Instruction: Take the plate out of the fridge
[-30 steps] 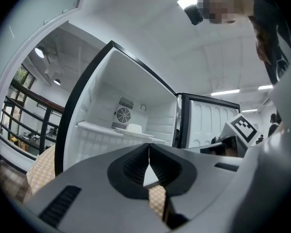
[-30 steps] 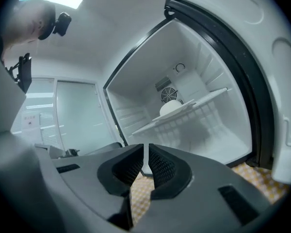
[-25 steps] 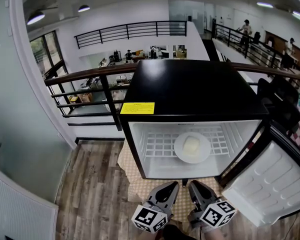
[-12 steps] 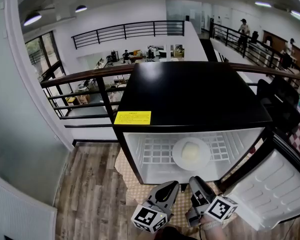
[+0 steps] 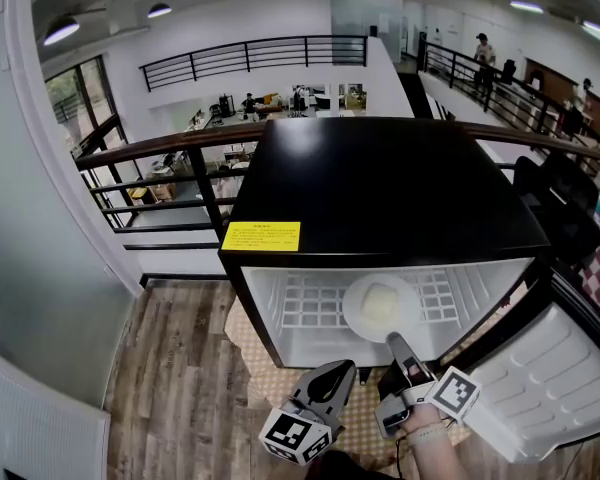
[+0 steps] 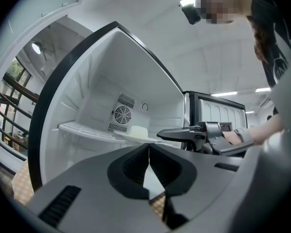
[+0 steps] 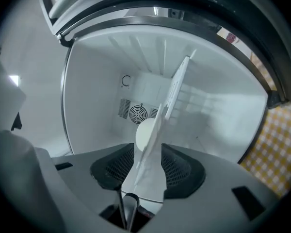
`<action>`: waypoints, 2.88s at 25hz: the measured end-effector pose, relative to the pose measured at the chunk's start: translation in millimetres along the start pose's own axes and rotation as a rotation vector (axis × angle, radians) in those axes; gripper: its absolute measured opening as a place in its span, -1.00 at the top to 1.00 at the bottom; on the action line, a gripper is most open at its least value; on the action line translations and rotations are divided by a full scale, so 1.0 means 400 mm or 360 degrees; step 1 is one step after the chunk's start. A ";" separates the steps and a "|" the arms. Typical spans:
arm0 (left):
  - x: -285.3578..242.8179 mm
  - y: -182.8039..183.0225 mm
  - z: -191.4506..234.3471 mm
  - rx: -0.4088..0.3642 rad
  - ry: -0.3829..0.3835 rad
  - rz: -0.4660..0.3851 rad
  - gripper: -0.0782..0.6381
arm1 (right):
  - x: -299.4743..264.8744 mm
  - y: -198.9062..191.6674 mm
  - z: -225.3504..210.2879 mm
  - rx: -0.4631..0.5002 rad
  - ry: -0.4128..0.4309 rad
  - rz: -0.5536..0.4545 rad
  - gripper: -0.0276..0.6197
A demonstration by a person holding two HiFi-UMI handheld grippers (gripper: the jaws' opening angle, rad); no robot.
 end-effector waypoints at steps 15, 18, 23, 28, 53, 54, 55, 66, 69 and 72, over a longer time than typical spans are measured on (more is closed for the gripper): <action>-0.008 0.001 0.017 0.0004 0.0031 -0.0001 0.76 | -0.012 -0.005 0.003 -0.0304 -0.0022 0.0008 0.70; -0.008 -0.003 0.019 0.0011 0.0034 0.0002 0.76 | -0.002 -0.012 0.004 -0.0326 -0.0040 0.0000 0.69; -0.005 0.001 0.023 0.0005 0.0041 -0.0004 0.76 | -0.012 -0.002 -0.009 -0.0375 -0.0069 -0.0045 0.65; 0.004 -0.001 0.029 0.0013 0.0063 -0.0001 0.76 | -0.023 -0.006 -0.010 -0.0416 -0.0077 -0.0035 0.66; 0.009 -0.005 0.015 0.0009 0.0070 0.0012 0.76 | -0.013 -0.021 -0.012 -0.0556 -0.0011 -0.0057 0.73; 0.010 -0.004 0.015 0.0008 0.0071 0.0011 0.76 | -0.011 -0.023 -0.012 -0.0555 -0.0011 -0.0053 0.73; 0.011 -0.004 0.014 0.0005 0.0072 0.0010 0.76 | -0.008 -0.024 -0.011 -0.0556 -0.0011 -0.0049 0.73; 0.031 -0.001 -0.008 -0.0018 0.0064 0.0010 0.76 | 0.030 -0.044 -0.001 -0.0558 0.0000 -0.0030 0.74; 0.037 -0.002 -0.019 -0.0023 0.0064 0.0013 0.76 | 0.044 -0.046 0.000 -0.0545 -0.0001 -0.0023 0.74; 0.046 -0.003 -0.029 -0.0026 0.0064 0.0016 0.76 | 0.057 -0.049 0.005 -0.0537 -0.0002 -0.0018 0.74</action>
Point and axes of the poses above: the fingertips, and each gripper's own axes: x backward along the fingers, z to its left, y out of its top, the point moved 7 cm from there along x, backward along the fingers, and after that the axes turned 6 degrees about x, right-handed, at the moved point
